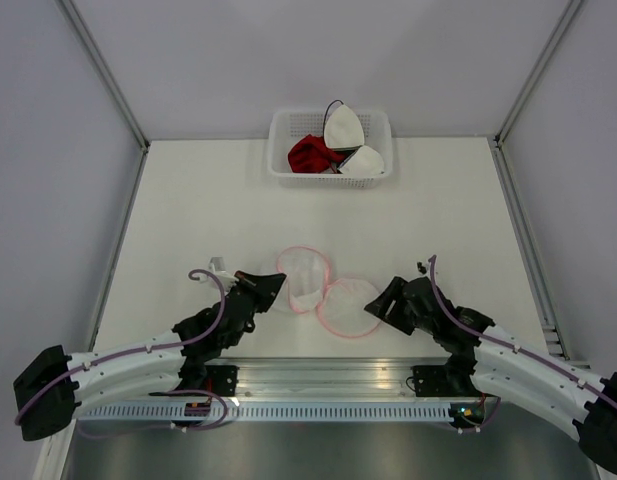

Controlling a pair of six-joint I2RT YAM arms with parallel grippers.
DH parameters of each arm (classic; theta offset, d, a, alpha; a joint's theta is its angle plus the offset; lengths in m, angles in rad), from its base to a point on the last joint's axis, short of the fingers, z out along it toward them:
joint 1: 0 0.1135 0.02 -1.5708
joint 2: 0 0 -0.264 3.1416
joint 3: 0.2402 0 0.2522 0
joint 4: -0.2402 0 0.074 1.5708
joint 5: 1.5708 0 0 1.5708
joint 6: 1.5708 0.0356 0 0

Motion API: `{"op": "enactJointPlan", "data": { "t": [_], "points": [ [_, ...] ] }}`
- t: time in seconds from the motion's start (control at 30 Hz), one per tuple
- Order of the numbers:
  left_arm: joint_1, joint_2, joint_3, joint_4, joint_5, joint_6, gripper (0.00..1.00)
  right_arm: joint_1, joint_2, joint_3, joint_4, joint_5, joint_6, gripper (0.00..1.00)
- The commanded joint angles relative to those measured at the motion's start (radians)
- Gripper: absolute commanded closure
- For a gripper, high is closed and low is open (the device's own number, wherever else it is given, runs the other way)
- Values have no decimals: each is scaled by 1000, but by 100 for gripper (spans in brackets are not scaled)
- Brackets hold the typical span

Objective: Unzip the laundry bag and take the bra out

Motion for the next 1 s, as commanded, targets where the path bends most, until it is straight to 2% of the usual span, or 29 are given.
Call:
{"op": "enactJointPlan", "data": {
  "t": [0.0,0.17,0.33,0.4,0.43,0.47,0.53,0.57,0.67,0.7,0.87,0.97],
  "points": [
    [-5,9,-18,43,37,0,98,5,18,-13,110,-21,28,32],
    [-5,-6,-36,49,55,-3,98,5,78,-1,104,-20,10,32],
    [-5,-44,-45,27,54,0,98,8,76,24,29,17,-15,29],
    [-5,-43,-50,37,57,-2,98,8,79,4,64,13,-13,32],
    [-5,-38,-53,38,64,-3,98,7,82,-5,82,11,-12,35],
    [-5,-34,-54,53,69,-3,98,7,85,-23,102,11,-13,44],
    [-5,-15,-59,73,81,4,98,7,104,-40,169,7,-9,53],
    [-5,-9,-57,83,100,11,98,8,111,-50,191,2,-10,66],
    [-5,14,-47,115,146,53,98,8,133,-41,210,32,-30,87],
    [-5,18,-44,144,161,95,98,8,133,-18,197,51,-38,99],
    [-5,28,-7,170,285,204,98,8,65,117,-43,215,-113,100],
    [-6,32,4,187,347,241,98,8,36,266,-181,348,-170,100]
  ]
}}
